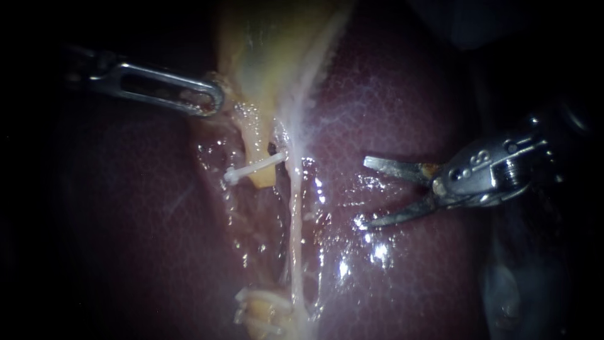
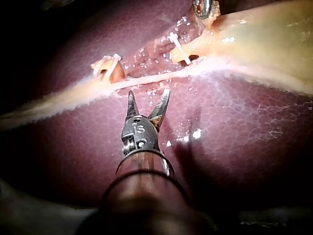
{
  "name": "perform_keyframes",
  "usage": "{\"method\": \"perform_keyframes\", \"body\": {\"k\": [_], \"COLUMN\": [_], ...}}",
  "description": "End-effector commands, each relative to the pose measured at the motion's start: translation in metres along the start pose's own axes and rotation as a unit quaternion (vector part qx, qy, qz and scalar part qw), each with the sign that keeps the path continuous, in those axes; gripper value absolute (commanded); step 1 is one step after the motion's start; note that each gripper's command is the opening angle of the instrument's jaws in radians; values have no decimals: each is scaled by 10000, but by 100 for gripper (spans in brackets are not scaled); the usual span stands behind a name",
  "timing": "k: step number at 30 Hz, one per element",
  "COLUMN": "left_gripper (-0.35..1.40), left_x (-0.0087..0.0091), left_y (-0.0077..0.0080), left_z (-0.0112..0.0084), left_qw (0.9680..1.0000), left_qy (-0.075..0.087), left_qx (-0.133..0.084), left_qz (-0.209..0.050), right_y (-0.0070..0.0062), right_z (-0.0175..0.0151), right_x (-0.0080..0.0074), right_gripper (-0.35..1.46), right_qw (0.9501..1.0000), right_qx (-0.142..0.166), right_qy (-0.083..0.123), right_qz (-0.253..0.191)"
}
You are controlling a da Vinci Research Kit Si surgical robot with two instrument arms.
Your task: Go back from the cut left tube
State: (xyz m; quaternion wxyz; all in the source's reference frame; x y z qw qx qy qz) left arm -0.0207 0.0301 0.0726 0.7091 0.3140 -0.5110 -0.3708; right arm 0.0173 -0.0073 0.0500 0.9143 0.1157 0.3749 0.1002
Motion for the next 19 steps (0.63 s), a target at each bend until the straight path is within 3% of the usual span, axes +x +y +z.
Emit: {"method": "perform_keyframes", "body": {"k": [1,5,14,19], "left_gripper": [-35,-35,-35,-35], "left_x": [1,5,6,3], "left_y": [1,4,5,3], "left_z": [5,14,12,1], "left_qw": [10000,10000,9999,9999], "left_qy": [-4,49,88,84], "left_qx": [15,60,148,138], "left_qz": [8,17,14,14], "right_y": [0,0,0,0], "right_z": [0,0,0,7], "right_x": [0,-1,-1,4], "right_gripper": [143,143,143,141], "right_qw": [10000,10000,10000,9991], "right_qx": [10,24,50,387], "right_qy": [4,11,23,186], "right_qz": [2,1,2,5]}}
